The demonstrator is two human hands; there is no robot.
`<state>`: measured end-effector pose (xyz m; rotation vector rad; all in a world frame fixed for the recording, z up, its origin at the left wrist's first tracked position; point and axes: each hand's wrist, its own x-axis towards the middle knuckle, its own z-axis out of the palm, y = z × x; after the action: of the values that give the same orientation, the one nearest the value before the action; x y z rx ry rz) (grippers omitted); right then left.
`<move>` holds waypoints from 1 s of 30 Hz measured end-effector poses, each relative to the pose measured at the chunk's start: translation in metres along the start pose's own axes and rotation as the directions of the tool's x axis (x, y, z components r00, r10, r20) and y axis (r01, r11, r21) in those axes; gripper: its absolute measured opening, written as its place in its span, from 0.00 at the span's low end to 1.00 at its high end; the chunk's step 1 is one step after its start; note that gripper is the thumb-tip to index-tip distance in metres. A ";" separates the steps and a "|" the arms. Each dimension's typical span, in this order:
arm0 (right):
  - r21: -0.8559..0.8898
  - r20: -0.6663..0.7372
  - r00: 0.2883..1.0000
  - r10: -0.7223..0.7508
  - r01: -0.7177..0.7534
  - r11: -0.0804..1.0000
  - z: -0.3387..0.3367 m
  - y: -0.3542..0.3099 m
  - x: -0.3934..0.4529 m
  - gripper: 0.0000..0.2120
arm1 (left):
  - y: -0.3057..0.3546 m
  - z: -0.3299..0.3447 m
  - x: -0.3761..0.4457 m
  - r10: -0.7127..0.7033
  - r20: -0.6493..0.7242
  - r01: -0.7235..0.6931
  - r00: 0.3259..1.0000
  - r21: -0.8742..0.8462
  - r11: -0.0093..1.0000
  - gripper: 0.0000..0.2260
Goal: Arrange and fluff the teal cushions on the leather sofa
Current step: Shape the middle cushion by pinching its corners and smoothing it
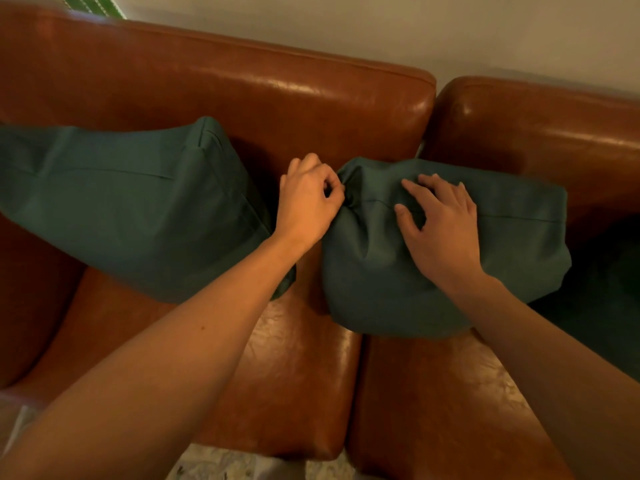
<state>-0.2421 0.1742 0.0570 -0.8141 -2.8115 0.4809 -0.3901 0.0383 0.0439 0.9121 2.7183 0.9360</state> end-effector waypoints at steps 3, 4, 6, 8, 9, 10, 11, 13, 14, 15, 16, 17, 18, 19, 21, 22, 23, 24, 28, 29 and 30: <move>-0.003 0.001 1.000 0.000 0.000 1.000 -0.001 -0.001 -0.001 0.21 | -0.001 -0.011 0.003 -0.002 0.001 0.002 1.000 -0.042 0.999 0.04; -0.007 0.001 1.000 -0.002 0.002 1.000 -0.001 -0.001 -0.001 0.21 | 0.000 -0.016 0.007 -0.010 -0.001 0.010 1.000 -0.065 0.998 0.04; -0.011 0.001 1.000 -0.003 0.003 1.000 -0.001 -0.002 -0.002 0.21 | 0.003 -0.025 0.019 -0.045 -0.002 0.045 0.999 -0.114 0.992 0.04; -0.010 0.006 1.000 0.002 -0.002 1.000 -0.002 -0.002 -0.002 0.20 | 0.006 -0.031 0.029 -0.089 0.034 0.094 0.995 -0.159 0.983 0.05; -0.010 0.010 1.000 0.004 -0.004 1.000 -0.002 -0.002 -0.002 0.20 | 0.007 -0.032 0.031 -0.111 0.049 0.118 0.993 -0.188 0.975 0.06; -0.011 0.013 1.000 0.005 -0.005 1.000 -0.002 -0.002 -0.002 0.21 | 0.008 -0.033 0.030 -0.137 0.053 0.145 0.989 -0.216 0.965 0.07; -0.011 0.014 1.000 0.006 -0.006 1.000 -0.003 -0.003 -0.002 0.21 | 0.009 -0.035 0.026 -0.168 0.042 0.173 0.985 -0.239 0.956 0.09; -0.011 0.014 1.000 0.004 -0.004 1.000 -0.003 -0.003 -0.002 0.21 | 0.009 -0.035 0.014 -0.216 -0.008 0.208 0.976 -0.237 0.949 0.12; -0.013 0.011 1.000 0.004 -0.004 1.000 -0.003 -0.003 -0.002 0.21 | 0.009 -0.034 0.008 -0.217 -0.023 0.208 0.976 -0.205 0.956 0.13; -0.018 0.008 1.000 0.004 -0.004 1.000 -0.002 -0.003 -0.002 0.21 | 0.011 -0.031 0.003 -0.209 -0.019 0.203 0.978 -0.161 0.966 0.13; -0.023 0.007 1.000 0.005 -0.005 1.000 -0.002 -0.003 -0.002 0.21 | 0.013 -0.027 -0.001 -0.200 -0.004 0.198 0.980 -0.120 0.973 0.13; -0.027 0.008 1.000 0.006 -0.006 1.000 -0.002 -0.004 -0.002 0.21 | 0.016 -0.023 -0.003 -0.199 0.009 0.199 0.980 -0.096 0.975 0.13; -0.030 0.009 1.000 0.007 -0.007 1.000 -0.001 -0.004 -0.003 0.21 | 0.020 -0.019 -0.003 -0.212 0.012 0.212 0.977 -0.087 0.973 0.12; -0.036 0.011 1.000 0.008 -0.007 0.999 -0.001 -0.005 -0.003 0.21 | 0.023 -0.017 -0.002 -0.232 0.006 0.231 0.973 -0.089 0.969 0.12; -0.042 0.009 1.000 0.008 -0.007 0.999 0.000 -0.004 -0.003 0.21 | 0.028 -0.014 0.002 -0.278 0.003 0.277 0.961 -0.101 0.956 0.12; -0.040 0.007 1.000 0.007 -0.006 0.999 0.000 -0.004 -0.003 0.21 | 0.028 -0.013 0.003 -0.292 0.014 0.292 0.956 -0.111 0.950 0.12; -0.039 0.007 1.000 0.007 -0.007 0.999 0.000 -0.004 -0.003 0.21 | 0.028 -0.013 0.003 -0.298 0.032 0.300 0.954 -0.120 0.946 0.12; -0.037 0.008 1.000 0.008 -0.008 0.999 0.000 -0.004 -0.002 0.21 | 0.026 -0.013 0.002 -0.301 0.050 0.305 0.952 -0.128 0.944 0.11; -0.030 0.003 1.000 0.005 -0.005 1.000 0.001 -0.003 -0.005 0.21 | 0.016 -0.026 -0.003 -0.315 0.114 0.332 0.942 -0.192 0.924 0.08; -0.029 0.002 1.000 0.003 -0.003 1.000 0.001 -0.003 -0.006 0.21 | 0.014 -0.032 -0.002 -0.315 0.130 0.336 0.940 -0.206 0.919 0.08; -0.026 0.003 1.000 0.003 -0.003 1.000 0.001 -0.003 -0.006 0.21 | 0.013 -0.038 0.000 -0.314 0.141 0.339 0.939 -0.214 0.916 0.07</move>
<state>-0.2388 0.1684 0.0570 -0.8237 -2.8253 0.4479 -0.3946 0.0263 0.0823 0.4300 2.4929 1.0732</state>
